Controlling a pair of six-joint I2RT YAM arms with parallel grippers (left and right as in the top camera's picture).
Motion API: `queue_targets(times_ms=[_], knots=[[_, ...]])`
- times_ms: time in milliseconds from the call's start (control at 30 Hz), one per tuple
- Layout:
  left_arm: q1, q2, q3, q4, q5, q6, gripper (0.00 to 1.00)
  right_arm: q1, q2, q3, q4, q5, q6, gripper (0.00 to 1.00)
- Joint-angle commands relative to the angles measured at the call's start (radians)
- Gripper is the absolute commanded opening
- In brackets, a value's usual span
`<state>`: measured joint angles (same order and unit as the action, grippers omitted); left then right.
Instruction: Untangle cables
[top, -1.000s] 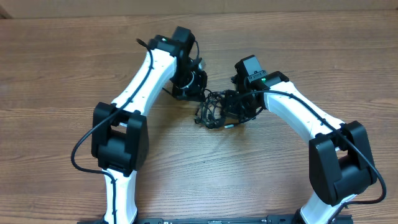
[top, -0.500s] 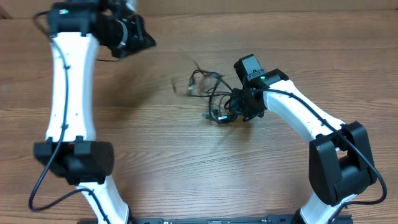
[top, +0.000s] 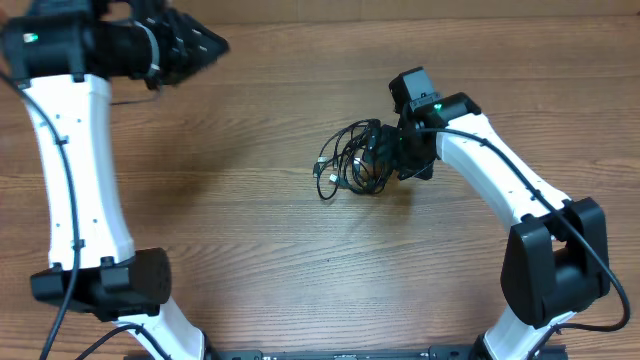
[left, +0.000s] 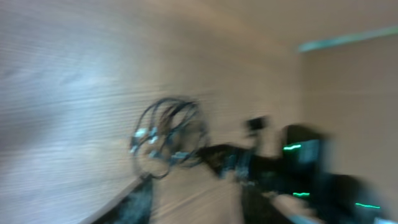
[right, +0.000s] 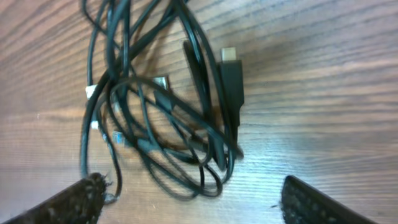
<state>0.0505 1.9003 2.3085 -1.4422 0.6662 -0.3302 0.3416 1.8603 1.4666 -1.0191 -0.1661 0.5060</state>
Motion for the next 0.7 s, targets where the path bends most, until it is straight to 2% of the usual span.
queue_targets(times_ms=[0, 67, 167, 300, 533, 667], knots=[[-0.183, 0.045, -0.013, -0.050, -0.298, 0.134, 0.72, -0.024, -0.007, 0.112, -0.050, -0.030, -0.051, 1.00], [-0.292, 0.115, -0.023, -0.080, -0.335, 0.186, 0.86, -0.033, -0.007, 0.164, -0.092, -0.021, -0.069, 1.00], [-0.380, 0.207, -0.024, -0.115, -0.390, 0.194, 0.90, -0.078, -0.007, 0.204, -0.114, -0.008, -0.056, 1.00], [-0.452, 0.331, -0.024, -0.142, -0.393, 0.222, 0.90, -0.175, -0.007, 0.210, -0.121, -0.008, -0.043, 1.00], [-0.510, 0.471, -0.024, -0.152, -0.380, 0.230, 0.75, -0.341, -0.007, 0.210, -0.188, -0.012, -0.043, 1.00], [-0.542, 0.523, -0.024, -0.135, -0.377, 0.230, 0.74, -0.370, -0.006, 0.208, -0.208, -0.012, -0.043, 1.00]])
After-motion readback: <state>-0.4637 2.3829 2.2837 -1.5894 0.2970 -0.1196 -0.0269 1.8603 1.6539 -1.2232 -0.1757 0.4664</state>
